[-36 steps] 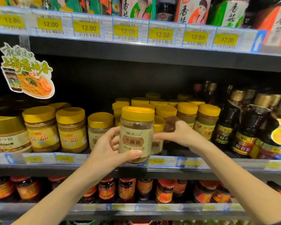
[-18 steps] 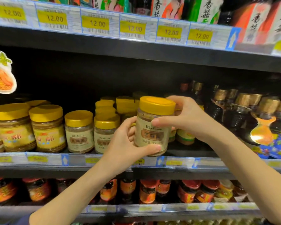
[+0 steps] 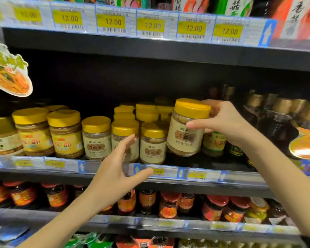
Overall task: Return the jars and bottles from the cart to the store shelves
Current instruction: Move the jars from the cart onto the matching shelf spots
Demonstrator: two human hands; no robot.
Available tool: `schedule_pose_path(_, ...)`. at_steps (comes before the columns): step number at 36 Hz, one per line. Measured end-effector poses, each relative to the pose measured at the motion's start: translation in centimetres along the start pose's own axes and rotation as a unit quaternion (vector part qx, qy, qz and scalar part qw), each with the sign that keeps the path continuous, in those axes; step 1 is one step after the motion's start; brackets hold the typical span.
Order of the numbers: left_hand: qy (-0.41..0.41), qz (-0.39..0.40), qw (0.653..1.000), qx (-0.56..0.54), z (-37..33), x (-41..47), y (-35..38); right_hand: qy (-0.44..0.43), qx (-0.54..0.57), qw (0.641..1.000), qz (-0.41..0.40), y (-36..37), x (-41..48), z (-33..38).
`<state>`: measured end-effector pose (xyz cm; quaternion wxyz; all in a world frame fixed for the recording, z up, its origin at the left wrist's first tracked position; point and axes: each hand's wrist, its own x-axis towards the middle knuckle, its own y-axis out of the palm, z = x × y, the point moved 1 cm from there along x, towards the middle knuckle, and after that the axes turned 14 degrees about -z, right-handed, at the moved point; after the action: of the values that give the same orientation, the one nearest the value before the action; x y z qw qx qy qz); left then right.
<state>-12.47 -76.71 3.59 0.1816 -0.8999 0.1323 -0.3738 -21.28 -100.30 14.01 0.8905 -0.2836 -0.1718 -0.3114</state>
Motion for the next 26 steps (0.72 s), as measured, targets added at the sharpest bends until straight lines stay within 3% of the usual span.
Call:
schedule_pose_path(7,0.092,0.015,0.97,0.227,3.8,-1.9,-1.3,0.067,0.033,0.997,-0.002,1.6,0.3,-3.7)
schedule_pose_path(13,0.054,0.03,0.974,0.217,4.3,-2.8,-1.6,0.078,0.036,0.996,-0.009,2.7,0.1,-5.5)
schedule_pose_path(26,0.073,0.017,0.97,0.233,4.9,-3.4,-1.1,0.092,0.019,0.994,0.052,2.9,0.0,-6.8)
